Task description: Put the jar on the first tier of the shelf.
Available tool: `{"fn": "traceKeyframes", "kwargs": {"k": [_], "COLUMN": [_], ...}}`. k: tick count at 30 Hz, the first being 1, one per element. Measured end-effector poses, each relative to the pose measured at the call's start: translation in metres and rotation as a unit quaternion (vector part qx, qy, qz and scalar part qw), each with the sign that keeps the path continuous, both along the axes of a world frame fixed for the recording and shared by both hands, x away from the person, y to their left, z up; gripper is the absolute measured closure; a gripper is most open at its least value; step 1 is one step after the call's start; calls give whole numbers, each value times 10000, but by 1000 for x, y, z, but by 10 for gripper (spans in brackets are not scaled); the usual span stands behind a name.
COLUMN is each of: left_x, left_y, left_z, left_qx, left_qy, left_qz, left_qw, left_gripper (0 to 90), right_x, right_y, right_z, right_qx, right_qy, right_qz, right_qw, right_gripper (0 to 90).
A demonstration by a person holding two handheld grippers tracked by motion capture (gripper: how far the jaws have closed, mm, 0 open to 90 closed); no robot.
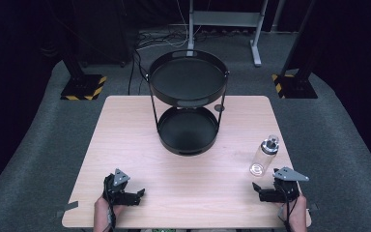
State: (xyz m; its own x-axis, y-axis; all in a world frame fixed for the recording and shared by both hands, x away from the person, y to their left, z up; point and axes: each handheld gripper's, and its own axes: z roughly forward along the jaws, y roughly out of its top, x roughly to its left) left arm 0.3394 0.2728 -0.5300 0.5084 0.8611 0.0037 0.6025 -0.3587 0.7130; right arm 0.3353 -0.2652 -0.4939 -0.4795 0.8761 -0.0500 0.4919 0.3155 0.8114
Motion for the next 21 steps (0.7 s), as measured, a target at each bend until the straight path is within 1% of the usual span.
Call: {"fn": "traceKeyframes", "kwargs": {"k": [4, 12, 14, 16, 21], "left_x": [0, 0, 0, 0, 0], "left_y": [0, 0, 0, 0, 0], "left_z": [0, 0, 0, 0, 0], "left_qx": [32, 33, 16, -12, 17], "left_qy": [-3, -2, 6, 13, 14], "left_qz": [-24, -23, -19, -21, -46], "left_qw": [10000, 10000, 10000, 10000, 10000], "left_gripper": [8, 8, 8, 8, 8], "right_x": [4, 16, 20, 23, 30], "right_y": [1, 4, 4, 3, 2], "right_z": [7, 17, 19, 21, 27], "right_qx": [32, 57, 39, 73, 93], "right_qy": [-103, -200, -226, -239, -310], "right_qz": [21, 39, 9, 6, -44], "right_qw": [9999, 9998, 9997, 9997, 9995], "right_gripper": [0, 0, 0, 0, 0]}}
